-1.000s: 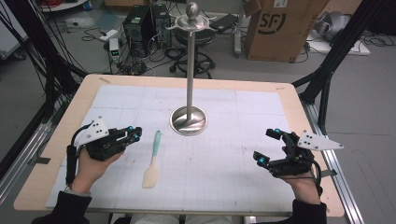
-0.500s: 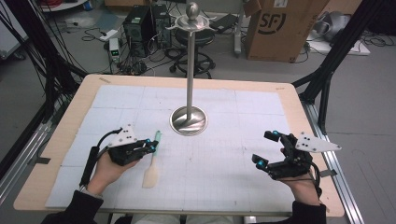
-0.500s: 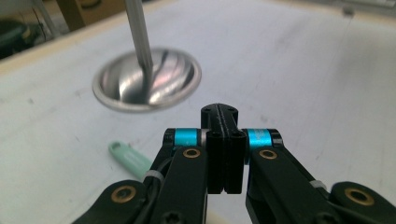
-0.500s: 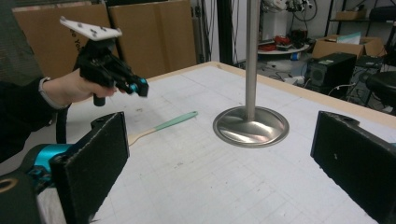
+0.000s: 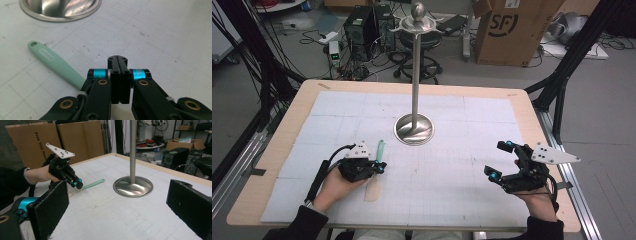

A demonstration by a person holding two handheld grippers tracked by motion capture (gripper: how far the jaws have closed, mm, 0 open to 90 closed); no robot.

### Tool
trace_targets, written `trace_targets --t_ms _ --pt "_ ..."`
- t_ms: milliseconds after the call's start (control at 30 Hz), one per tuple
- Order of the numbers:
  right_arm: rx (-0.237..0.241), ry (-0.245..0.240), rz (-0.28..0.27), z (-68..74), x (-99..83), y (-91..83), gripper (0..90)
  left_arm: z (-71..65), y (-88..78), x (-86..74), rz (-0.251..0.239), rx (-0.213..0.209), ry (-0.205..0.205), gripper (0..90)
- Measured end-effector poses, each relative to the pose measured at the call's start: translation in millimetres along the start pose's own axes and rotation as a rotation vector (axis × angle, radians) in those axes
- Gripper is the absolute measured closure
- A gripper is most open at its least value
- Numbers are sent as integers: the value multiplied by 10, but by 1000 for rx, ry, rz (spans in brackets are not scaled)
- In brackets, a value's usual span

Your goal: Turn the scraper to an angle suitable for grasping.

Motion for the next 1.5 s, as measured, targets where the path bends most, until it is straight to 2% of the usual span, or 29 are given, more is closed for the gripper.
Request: trace_targets --t_ms 67,133,167,367,433,467,533,633,667,800,967,1000,1100,1167,1200,1233,1267,1333,1400,1433,1500 --pt "4 -5 -4 6 22 9 31 -14 8 -31 19 1 14 898" --pt "5 -6 -7 6 30 12 31 -3 46 -93 74 40 38 898" --pt "2 -7 -10 -2 37 21 31 0 60 -132 82 60 56 897" --pt "13 -2 2 -7 12 71 32 13 10 -155 95 57 45 899" --pt "15 -1 2 -11 14 84 31 21 -2 -163 94 61 58 899" --pt "18 -3 2 -12 13 90 31 35 -33 -182 91 73 84 899" --pt "25 -5 0 -17 16 101 32 44 -51 -191 94 75 91 900" --pt "25 -5 0 -32 19 104 31 77 -112 -222 100 74 76 900" --pt "22 -4 -2 -41 19 105 32 94 -161 -254 99 65 47 900" --pt "22 -3 -3 -55 18 109 31 127 -273 -334 99 43 11 900" --pt "24 -5 0 -61 21 135 32 130 -388 -423 106 22 7 900" --pt "27 -5 1 -58 19 145 31 130 -434 -462 107 4 1 900" --pt "30 -6 4 -59 15 169 32 147 -460 -470 107 -3 -14 900" --pt "33 -12 3 -57 20 187 31 244 -525 -399 37 49 -36 900" --pt "37 -10 5 -48 24 192 32 244 -525 -399 37 49 -36 900" --pt "37 -8 7 -42 25 193 32 326 -573 -363 -6 98 -56 900" --pt "39 -13 6 -43 26 194 32 326 -573 -363 -6 98 -56 900" --pt "37 -11 6 -49 23 194 32 492 -621 -368 -24 179 -88 900" --pt "38 -4 8 -49 15 201 31 631 -628 -390 -30 224 -139 900" --pt "38 -10 9 -51 11 208 32 631 -628 -390 -30 224 -139 900" --pt "46 -15 21 -43 -1 226 31 727 -598 -362 -49 260 -179 900"
Point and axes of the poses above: each handheld gripper's, and its own axes: y roughly forward along the jaws, x roughly out of its top, z roughly to its left, the point moved 6 cm from there along y, roughly forward along the jaws, and after that the axes turned 15 degrees about -y, right-handed, at the moved point
